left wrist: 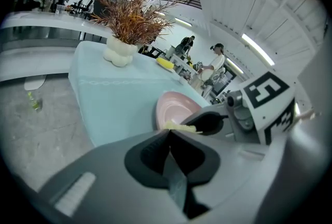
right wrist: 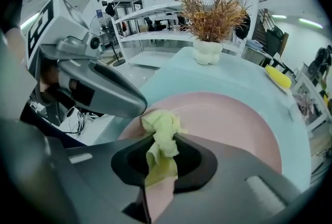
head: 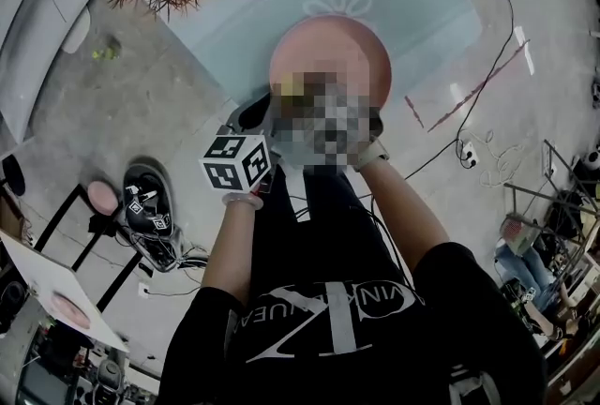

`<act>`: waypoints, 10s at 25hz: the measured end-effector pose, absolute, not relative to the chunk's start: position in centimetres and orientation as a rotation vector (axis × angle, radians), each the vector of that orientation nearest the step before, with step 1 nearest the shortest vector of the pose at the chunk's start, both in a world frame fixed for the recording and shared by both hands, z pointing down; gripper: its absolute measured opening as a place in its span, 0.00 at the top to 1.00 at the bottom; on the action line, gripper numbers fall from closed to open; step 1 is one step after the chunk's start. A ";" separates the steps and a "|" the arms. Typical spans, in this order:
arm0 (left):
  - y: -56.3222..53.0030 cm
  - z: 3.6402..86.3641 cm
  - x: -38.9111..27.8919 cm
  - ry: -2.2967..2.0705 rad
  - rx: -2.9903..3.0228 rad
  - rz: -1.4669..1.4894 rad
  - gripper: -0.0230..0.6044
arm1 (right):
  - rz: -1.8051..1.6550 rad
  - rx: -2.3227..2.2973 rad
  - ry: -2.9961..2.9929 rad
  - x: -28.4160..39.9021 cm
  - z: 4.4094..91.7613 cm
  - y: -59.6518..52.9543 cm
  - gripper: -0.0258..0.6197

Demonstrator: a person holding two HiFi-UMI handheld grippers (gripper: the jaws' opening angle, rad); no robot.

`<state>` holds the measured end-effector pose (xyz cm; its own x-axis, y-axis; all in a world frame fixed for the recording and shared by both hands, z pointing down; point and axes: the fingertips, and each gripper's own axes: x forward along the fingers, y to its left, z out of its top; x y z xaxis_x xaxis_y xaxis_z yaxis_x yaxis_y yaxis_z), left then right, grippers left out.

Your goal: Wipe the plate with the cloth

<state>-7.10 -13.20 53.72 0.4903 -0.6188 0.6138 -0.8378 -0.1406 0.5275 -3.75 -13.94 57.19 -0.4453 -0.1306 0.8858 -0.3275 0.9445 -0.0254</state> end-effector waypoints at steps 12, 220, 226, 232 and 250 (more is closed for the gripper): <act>-13.2 53.7 -5.7 -1.222 1.889 0.372 0.96 | 0.180 0.451 -2.043 -3.0 57.1 -20.5 0.83; -15.7 41.6 -7.5 -1.260 2.157 0.290 0.96 | 0.527 1.008 -2.283 6.6 42.8 -15.6 0.83; -18.2 35.8 -9.1 -1.373 2.239 0.213 0.96 | 0.496 1.132 -2.383 8.1 37.1 -17.6 0.83; -19.5 31.0 -9.9 -1.453 2.350 0.215 0.96 | 0.443 1.232 -2.469 9.7 32.0 -19.2 0.83; -18.4 18.3 -13.0 -1.760 2.497 0.072 0.96 | 0.203 1.301 -2.619 11.3 21.7 -18.9 0.83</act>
